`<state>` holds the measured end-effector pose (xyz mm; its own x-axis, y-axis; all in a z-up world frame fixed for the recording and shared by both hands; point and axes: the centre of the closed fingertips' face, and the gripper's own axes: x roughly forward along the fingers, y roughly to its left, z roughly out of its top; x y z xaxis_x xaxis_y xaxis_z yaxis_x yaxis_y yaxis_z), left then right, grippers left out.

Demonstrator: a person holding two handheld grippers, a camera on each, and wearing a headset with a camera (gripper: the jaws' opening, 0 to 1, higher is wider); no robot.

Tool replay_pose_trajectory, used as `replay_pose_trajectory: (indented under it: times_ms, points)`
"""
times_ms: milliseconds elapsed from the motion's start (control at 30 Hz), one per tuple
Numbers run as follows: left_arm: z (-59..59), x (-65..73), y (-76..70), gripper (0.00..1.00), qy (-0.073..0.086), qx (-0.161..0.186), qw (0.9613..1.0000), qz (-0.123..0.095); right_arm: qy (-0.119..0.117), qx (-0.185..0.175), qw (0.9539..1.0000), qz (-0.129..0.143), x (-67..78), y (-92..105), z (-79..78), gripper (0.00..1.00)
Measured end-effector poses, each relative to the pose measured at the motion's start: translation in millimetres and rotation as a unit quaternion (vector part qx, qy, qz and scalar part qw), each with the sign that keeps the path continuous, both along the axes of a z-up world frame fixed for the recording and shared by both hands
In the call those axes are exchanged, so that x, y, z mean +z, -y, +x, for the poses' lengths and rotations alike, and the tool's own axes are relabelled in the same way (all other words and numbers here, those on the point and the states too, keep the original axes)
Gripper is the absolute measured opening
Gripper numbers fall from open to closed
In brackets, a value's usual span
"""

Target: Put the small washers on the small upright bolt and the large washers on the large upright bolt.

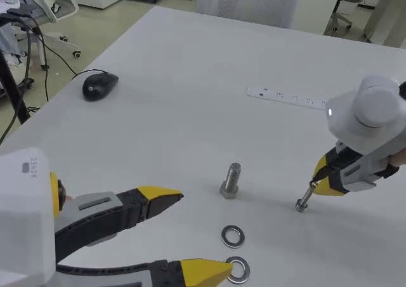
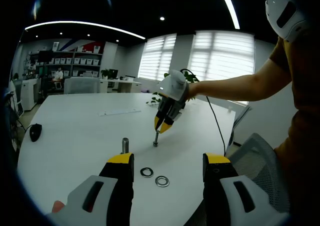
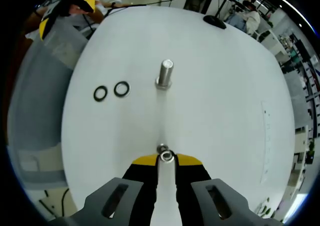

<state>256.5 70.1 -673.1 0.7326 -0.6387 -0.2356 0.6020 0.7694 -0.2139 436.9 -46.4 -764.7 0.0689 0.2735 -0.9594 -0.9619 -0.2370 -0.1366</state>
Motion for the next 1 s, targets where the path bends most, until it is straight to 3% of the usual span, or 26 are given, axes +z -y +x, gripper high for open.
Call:
replay_pose_trajectory:
  times_ms: [333, 767, 1000]
  points:
    - [1.2, -0.1, 0.8, 0.55, -0.002, 0.000, 1.0000, 0.000, -0.004, 0.008, 0.9999, -0.007, -11.6, 0.5, 0.6, 0.13]
    - [1.1, -2.5, -2.0, 0.55, -0.009, 0.004, 1.0000, 0.000, -0.016, 0.011, 0.9998, 0.000, -40.2, 2.3, 0.3, 0.14]
    - [1.9, -2.9, -2.1, 0.55, -0.009, 0.004, 0.9999, 0.002, -0.013, 0.008, 0.9999, 0.001, -41.2, 3.8, 1.2, 0.16]
